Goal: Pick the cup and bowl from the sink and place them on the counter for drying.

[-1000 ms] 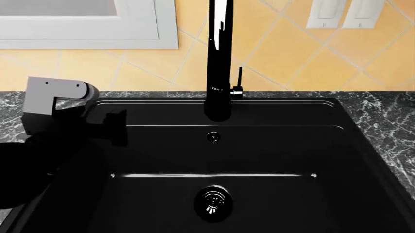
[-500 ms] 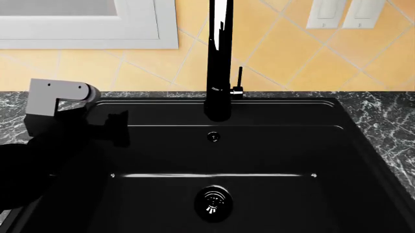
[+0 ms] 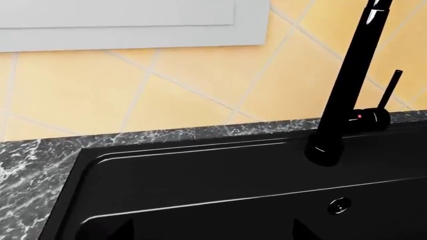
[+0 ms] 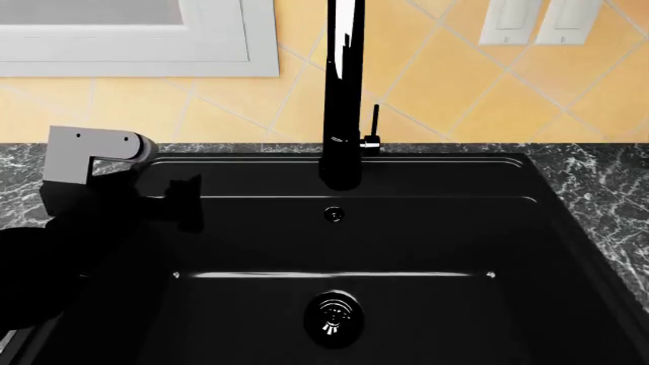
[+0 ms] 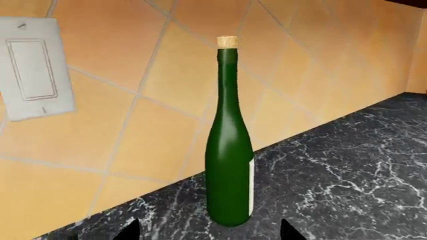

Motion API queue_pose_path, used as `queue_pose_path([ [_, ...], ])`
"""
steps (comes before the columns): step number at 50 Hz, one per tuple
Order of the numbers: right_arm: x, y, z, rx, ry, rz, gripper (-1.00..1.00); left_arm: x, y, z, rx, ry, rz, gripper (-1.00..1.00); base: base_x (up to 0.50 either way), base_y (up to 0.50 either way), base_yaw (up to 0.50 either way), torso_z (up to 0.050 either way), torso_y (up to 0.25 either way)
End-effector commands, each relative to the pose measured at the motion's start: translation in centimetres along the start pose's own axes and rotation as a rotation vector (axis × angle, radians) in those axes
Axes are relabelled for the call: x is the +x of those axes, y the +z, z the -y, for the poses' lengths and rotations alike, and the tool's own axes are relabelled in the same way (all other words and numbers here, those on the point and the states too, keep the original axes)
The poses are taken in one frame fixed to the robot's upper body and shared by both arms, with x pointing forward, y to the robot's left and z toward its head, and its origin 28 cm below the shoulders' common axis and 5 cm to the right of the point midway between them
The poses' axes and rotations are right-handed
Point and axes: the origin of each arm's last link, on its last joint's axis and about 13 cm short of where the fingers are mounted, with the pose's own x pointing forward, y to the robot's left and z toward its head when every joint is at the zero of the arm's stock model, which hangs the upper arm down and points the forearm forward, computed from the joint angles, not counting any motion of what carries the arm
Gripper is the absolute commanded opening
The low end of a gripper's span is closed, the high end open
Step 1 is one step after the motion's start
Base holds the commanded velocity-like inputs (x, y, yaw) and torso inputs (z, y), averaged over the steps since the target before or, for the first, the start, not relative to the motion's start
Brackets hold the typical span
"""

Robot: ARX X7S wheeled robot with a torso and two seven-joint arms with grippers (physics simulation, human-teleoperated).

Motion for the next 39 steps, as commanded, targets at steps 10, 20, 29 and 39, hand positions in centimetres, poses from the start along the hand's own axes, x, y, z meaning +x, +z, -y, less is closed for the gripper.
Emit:
queue_pose_path([
  [10,-0.7,2.1,-4.5,-0.170,0.431,0.002,1.00,0.0,0.0,-0.1,-0.021,-0.011,0.015,1.00,0.00,0.00,0.00,0.000,0.000],
  [20,-1.3,2.5,-6.1,-0.185,0.552,-0.022,1.00,0.1,-0.1,0.0,-0.015,-0.011,0.014,1.00,0.00,0.00,0.00,0.000,0.000],
  [29,-1.7,2.9,-7.6,-0.203,0.650,-0.033,1.00,0.4,0.1,0.3,-0.005,-0.011,0.019,1.00,0.00,0.00,0.00,0.000,0.000],
  [39,-1.6,3.1,-8.6,-0.185,0.693,-0.045,1.00,0.1,-0.2,0.0,-0.002,-0.011,0.016,1.00,0.00,0.00,0.00,0.000,0.000],
])
